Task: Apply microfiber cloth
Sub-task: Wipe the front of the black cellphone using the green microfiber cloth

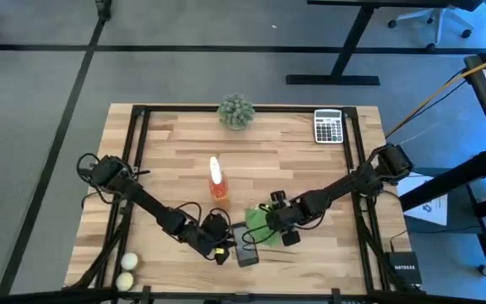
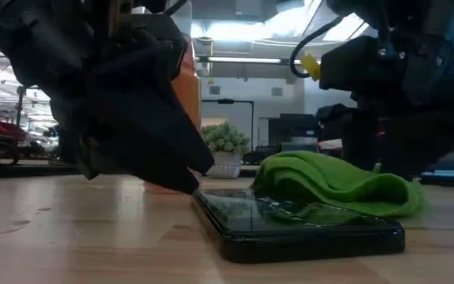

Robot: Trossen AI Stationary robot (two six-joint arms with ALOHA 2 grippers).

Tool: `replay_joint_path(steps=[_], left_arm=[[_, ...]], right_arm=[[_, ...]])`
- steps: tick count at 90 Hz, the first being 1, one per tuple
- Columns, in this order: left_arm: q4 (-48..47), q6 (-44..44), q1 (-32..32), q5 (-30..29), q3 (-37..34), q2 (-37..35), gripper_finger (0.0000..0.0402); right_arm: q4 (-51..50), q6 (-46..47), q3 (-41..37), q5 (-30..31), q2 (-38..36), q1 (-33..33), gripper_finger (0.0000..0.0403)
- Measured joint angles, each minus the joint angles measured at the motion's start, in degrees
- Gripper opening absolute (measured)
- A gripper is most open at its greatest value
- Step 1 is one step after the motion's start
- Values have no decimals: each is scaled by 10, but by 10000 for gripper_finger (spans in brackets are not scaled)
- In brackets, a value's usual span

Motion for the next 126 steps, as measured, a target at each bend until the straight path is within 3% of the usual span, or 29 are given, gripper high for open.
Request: replay_joint_path(steps=[5,25,35,49,60,81,98,114,126], left_arm=[[1,0,0,-5,0,0,131],[50,38,-3,11,0,0,131],[100,64,-12,32,0,0,131],[71,42,-29,20,0,0,131],[57,20,-29,13,0,26,131],[84,-16,7,4,3,67,131],[80,41,48,9,6,64,131],[72,47,61,49,20,58,131],[65,33,36,71,32,33,131]], right_arm=[[-10,-1,8,-2,-14,0,20],[10,0,61,6,-52,1,20],[15,9,61,-46,-49,1,7],[-4,36,43,-56,-50,34,9],[56,41,29,-50,-40,60,5],[106,29,25,-44,7,64,4],[139,27,26,-50,24,65,8],[76,24,30,-23,-7,65,9],[30,5,50,11,-48,64,9]])
